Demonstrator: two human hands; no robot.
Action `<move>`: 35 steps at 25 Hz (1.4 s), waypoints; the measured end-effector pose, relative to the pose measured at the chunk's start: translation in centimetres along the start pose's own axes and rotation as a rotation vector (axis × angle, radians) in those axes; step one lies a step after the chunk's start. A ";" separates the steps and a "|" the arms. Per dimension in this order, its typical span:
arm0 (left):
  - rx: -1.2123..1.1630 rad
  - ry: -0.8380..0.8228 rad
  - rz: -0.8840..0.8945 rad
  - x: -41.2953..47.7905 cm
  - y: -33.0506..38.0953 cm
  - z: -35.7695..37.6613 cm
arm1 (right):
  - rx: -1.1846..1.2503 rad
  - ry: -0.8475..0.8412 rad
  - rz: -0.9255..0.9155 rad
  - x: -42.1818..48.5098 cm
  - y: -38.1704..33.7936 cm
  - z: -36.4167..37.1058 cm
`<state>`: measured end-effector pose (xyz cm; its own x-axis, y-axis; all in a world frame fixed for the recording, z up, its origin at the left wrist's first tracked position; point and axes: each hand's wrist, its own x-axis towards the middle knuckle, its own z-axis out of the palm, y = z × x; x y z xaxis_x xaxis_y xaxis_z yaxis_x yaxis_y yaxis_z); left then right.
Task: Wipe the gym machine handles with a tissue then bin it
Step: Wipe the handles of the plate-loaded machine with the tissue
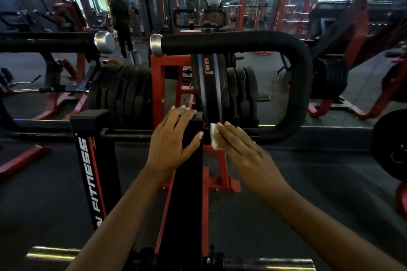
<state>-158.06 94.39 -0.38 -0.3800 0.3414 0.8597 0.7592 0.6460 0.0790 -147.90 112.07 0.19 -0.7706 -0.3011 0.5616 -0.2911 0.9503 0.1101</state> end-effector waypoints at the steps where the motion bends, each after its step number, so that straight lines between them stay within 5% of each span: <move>1: 0.000 -0.002 -0.004 0.0 0.0 0.1 | 0.002 -0.004 -0.006 -1.0 1.2 -0.8; 6: 0.081 -0.008 0.008 -0.6 1.1 0.5 | -0.046 0.034 0.144 0.1 -0.1 -1.0; 11: 0.110 0.004 0.105 -1.3 1.0 0.5 | -0.075 -0.018 0.058 2.8 -1.8 -0.4; 16: 0.096 0.019 0.107 -1.3 1.0 0.8 | -0.121 -0.242 0.223 0.2 2.4 -4.4; 19: 0.133 0.010 0.101 -1.3 1.0 0.6 | -0.015 -0.186 0.292 2.7 0.1 -2.4; 26: 0.341 -0.198 0.310 1.0 3.8 0.6 | -0.169 0.009 0.064 -1.1 1.5 -0.1; 35: 0.465 -0.192 0.396 1.6 3.5 1.5 | -0.007 0.227 0.231 -1.9 0.8 1.8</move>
<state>-156.80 98.23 0.56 -0.2383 0.7036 0.6695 0.5695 0.6596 -0.4905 -147.66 113.29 -2.25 -0.6692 -0.0531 0.7412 -0.1188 0.9923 -0.0362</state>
